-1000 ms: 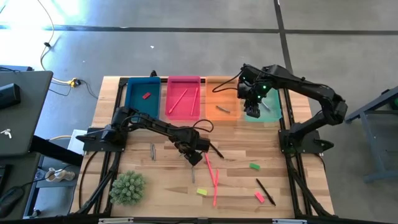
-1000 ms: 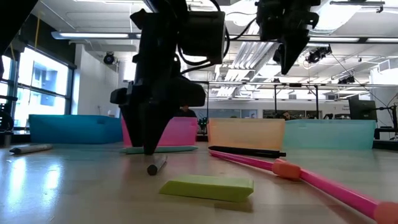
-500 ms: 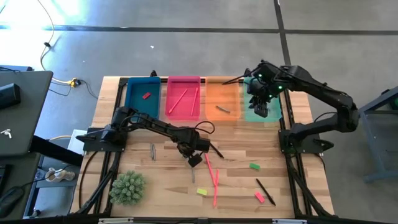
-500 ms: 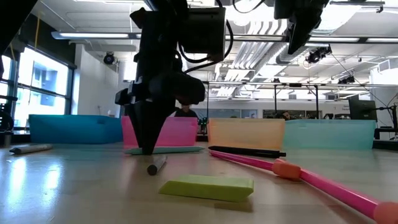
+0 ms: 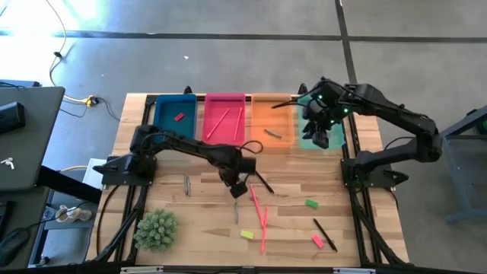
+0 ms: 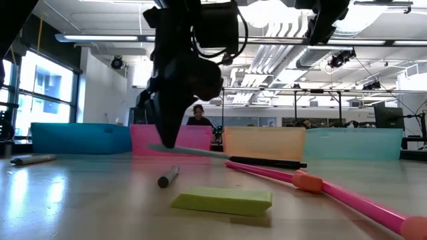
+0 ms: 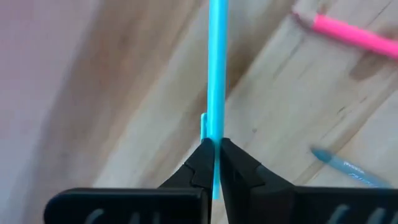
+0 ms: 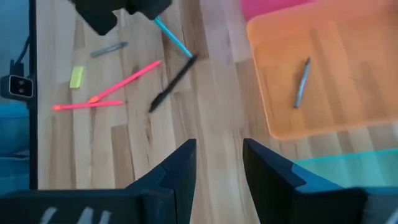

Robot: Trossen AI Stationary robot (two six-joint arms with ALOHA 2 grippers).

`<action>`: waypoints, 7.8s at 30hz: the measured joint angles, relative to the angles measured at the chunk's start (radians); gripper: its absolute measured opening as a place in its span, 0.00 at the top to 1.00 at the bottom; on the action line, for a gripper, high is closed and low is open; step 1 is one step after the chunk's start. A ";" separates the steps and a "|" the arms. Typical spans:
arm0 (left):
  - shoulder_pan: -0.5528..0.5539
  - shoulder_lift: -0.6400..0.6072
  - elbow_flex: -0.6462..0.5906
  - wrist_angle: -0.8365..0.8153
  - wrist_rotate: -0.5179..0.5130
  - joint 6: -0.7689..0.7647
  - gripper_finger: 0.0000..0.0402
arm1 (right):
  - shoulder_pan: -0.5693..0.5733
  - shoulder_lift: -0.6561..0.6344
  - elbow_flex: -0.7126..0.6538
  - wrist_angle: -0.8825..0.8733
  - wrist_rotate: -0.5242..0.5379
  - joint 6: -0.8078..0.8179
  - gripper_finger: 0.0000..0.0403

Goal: Sort crayons/erasers/pens/pencils in bins
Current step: Put the blue pen into the green bin

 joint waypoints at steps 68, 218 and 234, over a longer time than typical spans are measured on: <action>-0.030 0.088 0.008 0.118 -0.154 -0.063 0.67 | 0.039 0.001 0.000 0.046 0.005 0.052 0.69; 0.307 -0.743 -0.476 0.228 0.053 0.407 1.00 | 0.397 0.453 -0.401 0.468 0.430 0.857 0.51; 0.307 -0.742 -0.476 0.227 0.054 0.405 1.00 | 0.371 0.534 -0.395 0.512 0.394 0.855 0.64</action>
